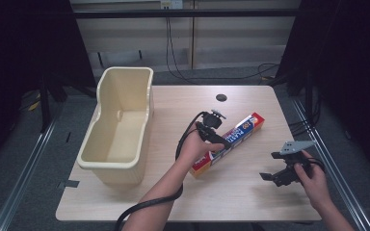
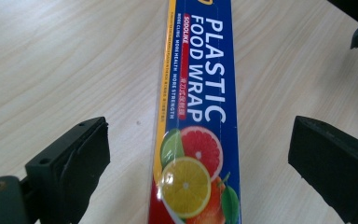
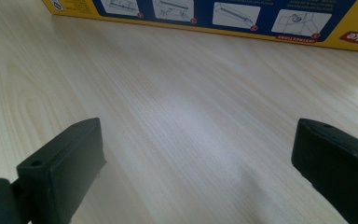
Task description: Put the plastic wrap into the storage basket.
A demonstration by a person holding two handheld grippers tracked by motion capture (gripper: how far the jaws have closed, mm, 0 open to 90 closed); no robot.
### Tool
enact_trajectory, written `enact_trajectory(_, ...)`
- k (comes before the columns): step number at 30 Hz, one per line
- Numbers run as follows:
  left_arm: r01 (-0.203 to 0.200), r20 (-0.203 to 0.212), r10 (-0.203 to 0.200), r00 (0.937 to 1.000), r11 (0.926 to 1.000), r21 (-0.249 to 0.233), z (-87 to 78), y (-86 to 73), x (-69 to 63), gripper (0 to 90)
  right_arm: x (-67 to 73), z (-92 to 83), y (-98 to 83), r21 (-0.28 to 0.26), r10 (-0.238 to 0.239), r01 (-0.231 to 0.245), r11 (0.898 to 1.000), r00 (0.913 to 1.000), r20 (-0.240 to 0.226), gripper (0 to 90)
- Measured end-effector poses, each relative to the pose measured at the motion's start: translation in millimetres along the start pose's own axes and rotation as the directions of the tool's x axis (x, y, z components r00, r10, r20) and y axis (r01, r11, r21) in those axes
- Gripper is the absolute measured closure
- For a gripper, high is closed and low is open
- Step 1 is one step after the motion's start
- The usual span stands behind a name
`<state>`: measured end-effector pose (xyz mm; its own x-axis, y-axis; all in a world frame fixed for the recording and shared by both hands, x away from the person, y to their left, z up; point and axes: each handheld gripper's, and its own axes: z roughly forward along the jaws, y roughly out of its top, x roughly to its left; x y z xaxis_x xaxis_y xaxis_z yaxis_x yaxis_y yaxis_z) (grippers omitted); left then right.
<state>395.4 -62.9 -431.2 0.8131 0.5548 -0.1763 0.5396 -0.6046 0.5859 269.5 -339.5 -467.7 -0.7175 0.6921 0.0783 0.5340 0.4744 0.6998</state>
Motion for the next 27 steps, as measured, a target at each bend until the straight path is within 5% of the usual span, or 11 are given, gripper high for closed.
enact_trajectory(19,-0.005,-0.03,0.008,0.9995,0.9954,0.096,45.9,22.6,-1.1,10.9,-0.7,-1.7,0.1,-0.014,0.003,-0.003,1.0,1.0,-0.008,1.9)
enact_trajectory(27,-0.057,-0.002,0.058,0.9983,0.9924,0.109,57.5,21.7,-2.2,23.3,-1.6,-2.5,0.8,-0.02,0.008,-0.008,1.0,0.9999,-0.009,1.9)
